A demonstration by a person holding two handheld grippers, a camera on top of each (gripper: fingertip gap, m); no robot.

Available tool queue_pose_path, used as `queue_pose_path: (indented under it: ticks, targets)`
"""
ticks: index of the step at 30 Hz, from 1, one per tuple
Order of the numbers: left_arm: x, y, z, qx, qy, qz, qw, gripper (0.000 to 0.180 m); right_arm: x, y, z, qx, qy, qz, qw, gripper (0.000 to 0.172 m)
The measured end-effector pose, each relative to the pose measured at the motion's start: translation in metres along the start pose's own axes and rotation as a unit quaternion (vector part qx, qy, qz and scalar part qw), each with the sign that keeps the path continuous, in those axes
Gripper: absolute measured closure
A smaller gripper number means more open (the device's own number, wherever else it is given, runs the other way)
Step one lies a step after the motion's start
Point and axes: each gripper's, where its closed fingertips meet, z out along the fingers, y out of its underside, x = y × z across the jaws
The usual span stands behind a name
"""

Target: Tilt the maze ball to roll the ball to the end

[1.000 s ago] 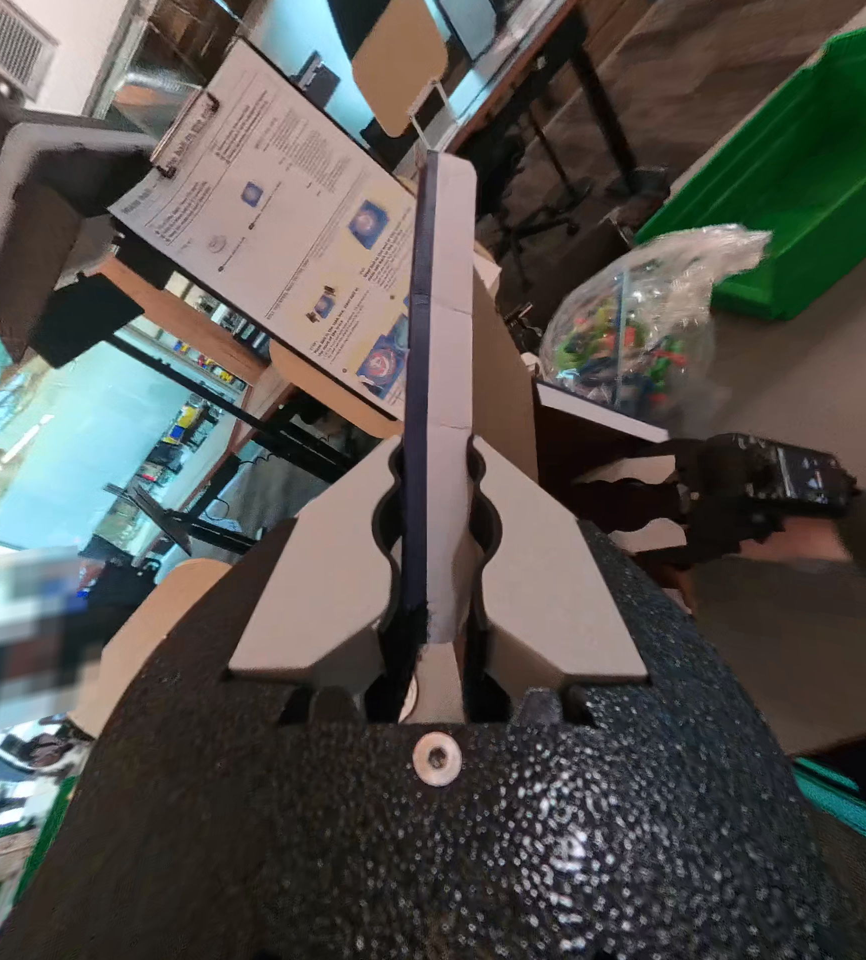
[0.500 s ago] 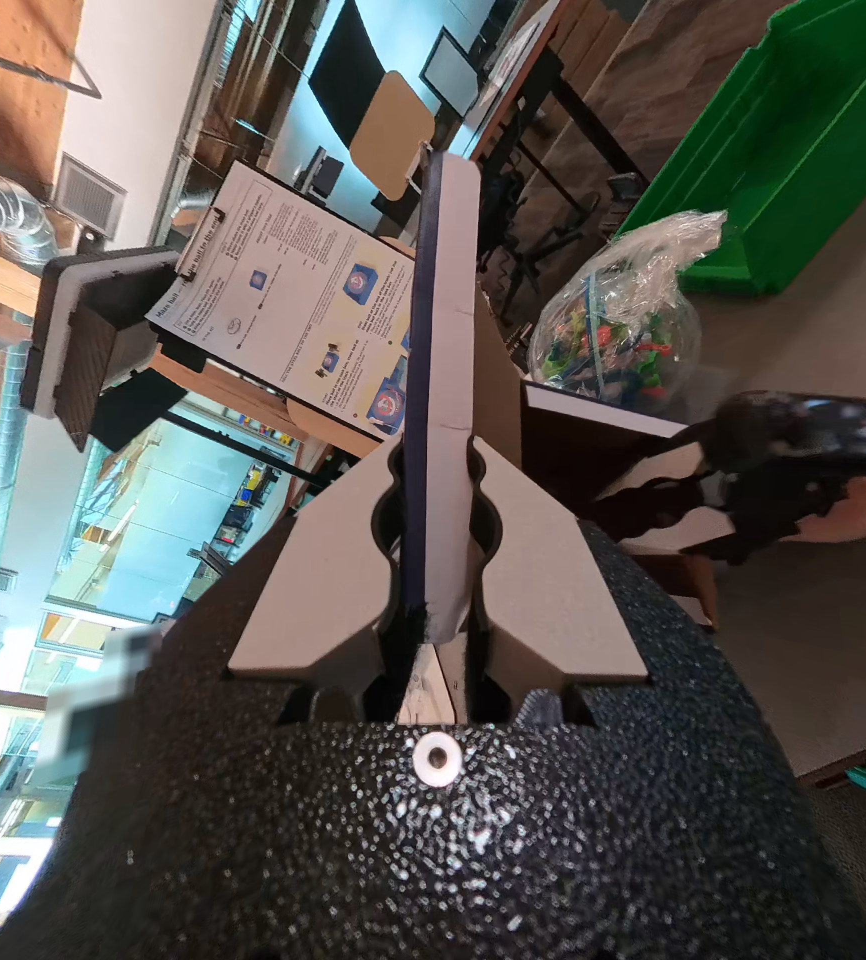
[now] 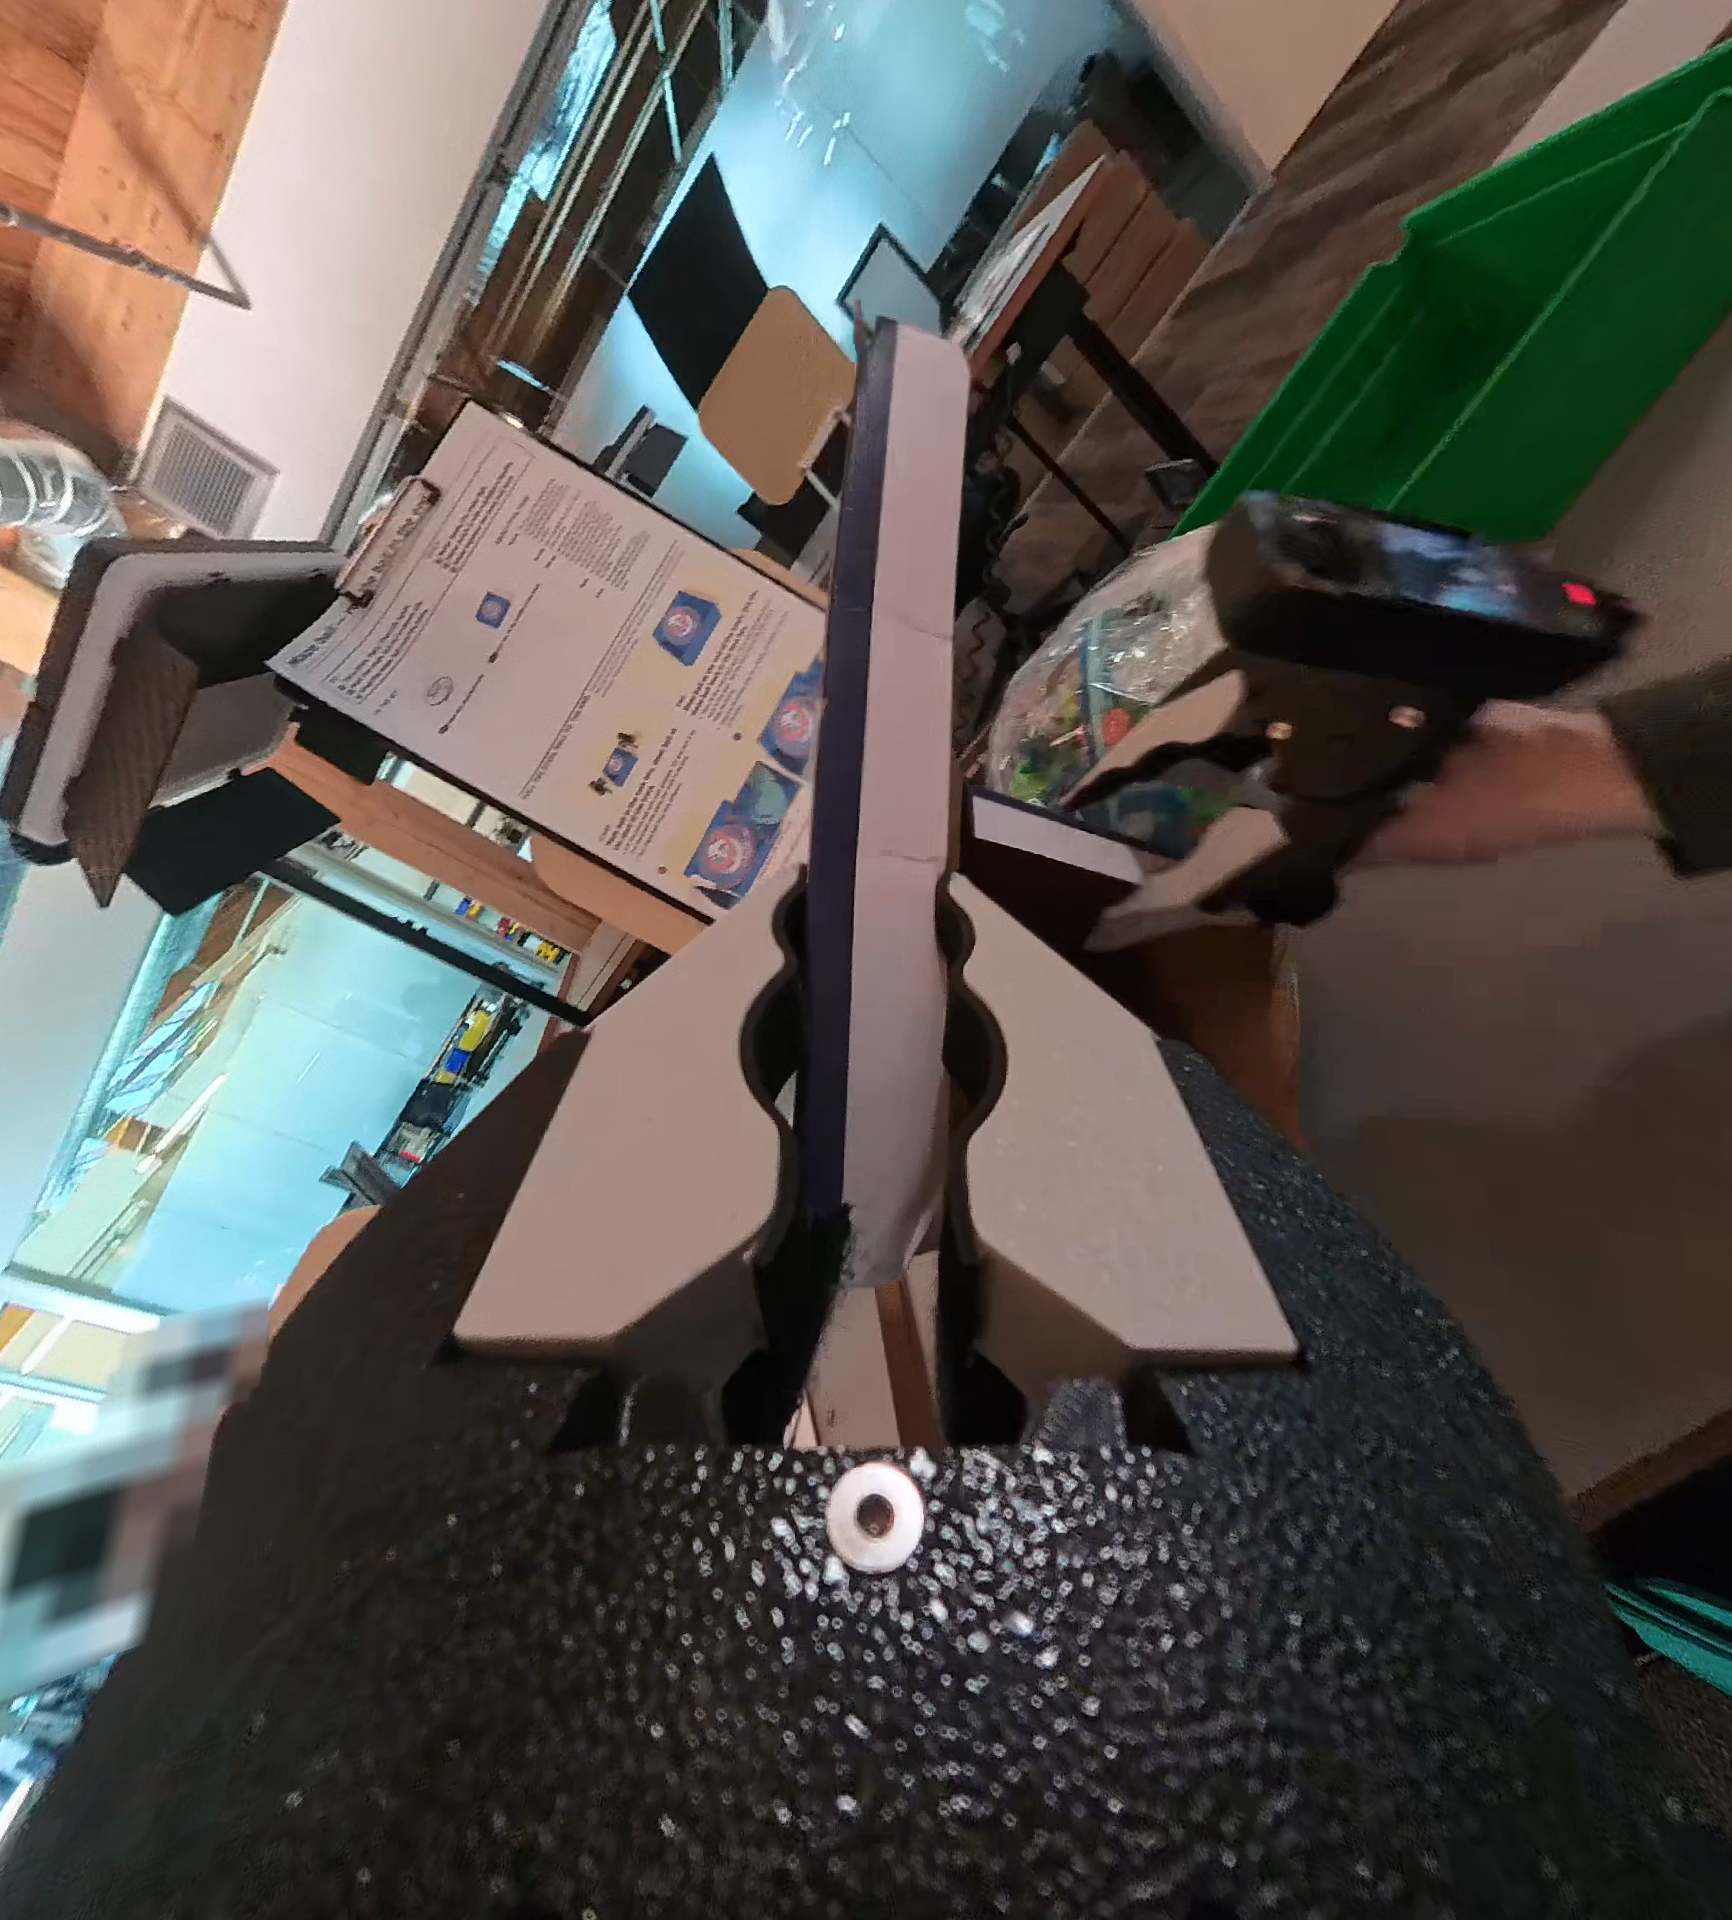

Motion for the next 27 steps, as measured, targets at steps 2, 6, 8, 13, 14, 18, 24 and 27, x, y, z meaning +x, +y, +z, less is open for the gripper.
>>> queue_pose_path:
  ticks: [2,6,8,13,14,18,24,27]
  targets:
    - [0.006,0.001,-0.007,0.008,0.016,0.000,1.000,0.161,-0.002,0.001,0.010,-0.027,-0.057,0.018,0.998,0.120]
    - [-0.001,0.014,-0.018,0.006,-0.010,-0.040,0.999,0.161,-0.017,0.000,0.020,-0.057,-0.139,0.008,0.989,0.123]
    - [-0.007,0.017,-0.023,0.027,-0.041,-0.078,0.996,0.159,-0.017,-0.001,0.024,-0.065,-0.120,-0.034,0.990,0.130]
    - [-0.007,0.023,-0.034,0.091,-0.146,-0.163,0.971,0.145,-0.013,-0.005,0.028,-0.061,-0.045,-0.087,0.993,0.141]
    - [-0.002,0.022,-0.034,0.106,-0.158,-0.177,0.966,0.142,-0.011,-0.004,0.029,-0.059,-0.028,-0.092,0.994,0.143]
    - [0.015,0.024,-0.037,0.105,-0.217,-0.169,0.956,0.133,-0.002,-0.001,0.030,-0.050,0.022,-0.103,0.993,0.147]
    - [0.044,0.035,-0.075,0.127,-0.310,-0.162,0.928,0.100,0.010,0.014,0.034,-0.063,0.033,-0.054,0.996,0.148]
    - [0.057,0.059,-0.104,0.179,-0.375,-0.186,0.890,0.102,0.018,0.022,0.036,-0.071,0.030,-0.017,0.997,0.149]
